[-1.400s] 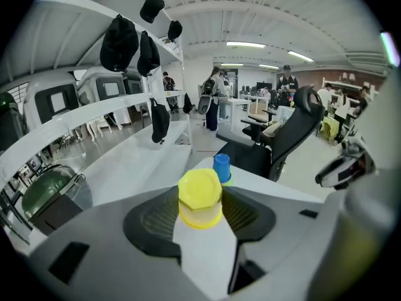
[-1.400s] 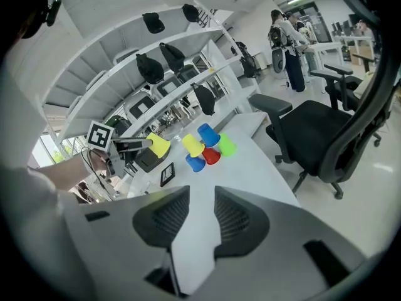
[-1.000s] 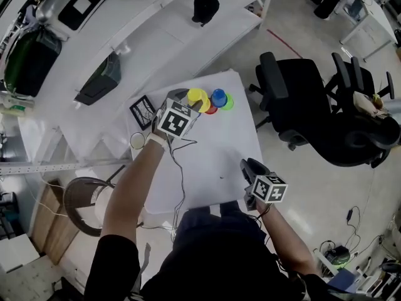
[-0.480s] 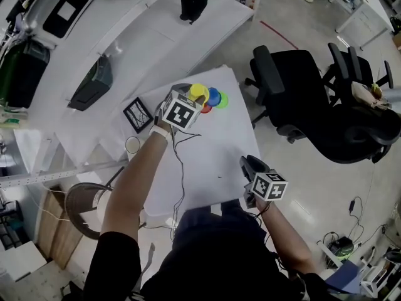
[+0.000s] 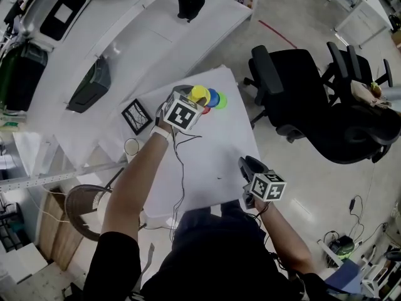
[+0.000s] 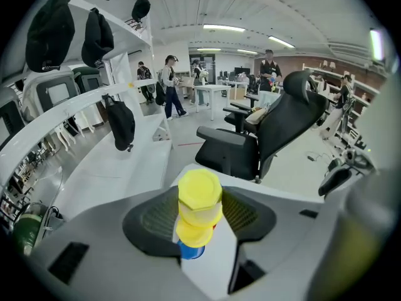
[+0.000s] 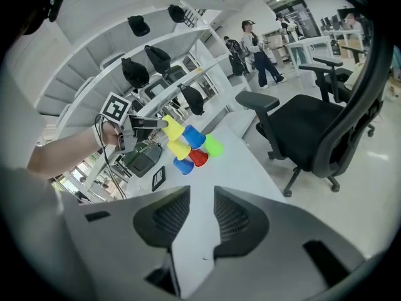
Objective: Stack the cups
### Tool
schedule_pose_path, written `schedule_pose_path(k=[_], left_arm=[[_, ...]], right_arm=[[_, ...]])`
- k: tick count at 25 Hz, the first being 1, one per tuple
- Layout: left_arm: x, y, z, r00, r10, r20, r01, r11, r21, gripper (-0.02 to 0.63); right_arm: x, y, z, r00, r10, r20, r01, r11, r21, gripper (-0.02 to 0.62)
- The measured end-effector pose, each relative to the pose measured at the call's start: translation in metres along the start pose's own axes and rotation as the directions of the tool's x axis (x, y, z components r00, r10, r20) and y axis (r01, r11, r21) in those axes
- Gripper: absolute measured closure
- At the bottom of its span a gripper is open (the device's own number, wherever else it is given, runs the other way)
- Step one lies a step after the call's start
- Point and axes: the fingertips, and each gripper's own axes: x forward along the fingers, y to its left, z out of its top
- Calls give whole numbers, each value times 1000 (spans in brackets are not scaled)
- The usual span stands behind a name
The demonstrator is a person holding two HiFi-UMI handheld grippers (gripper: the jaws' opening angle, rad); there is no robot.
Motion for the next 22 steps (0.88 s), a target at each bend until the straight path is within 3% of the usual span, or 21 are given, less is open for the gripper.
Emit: schedule_pose_path(k=[10, 22], left_arm=[[-2, -7, 0, 999, -7, 47, 8, 1000, -22, 344], [-67, 1, -36, 989, 69, 133, -39, 975, -220, 345]], right_arm=[[-5, -4, 4, 1000, -1, 14, 0, 1000, 3, 480], [-14, 18, 38, 998, 21, 55, -17, 998, -67, 483]])
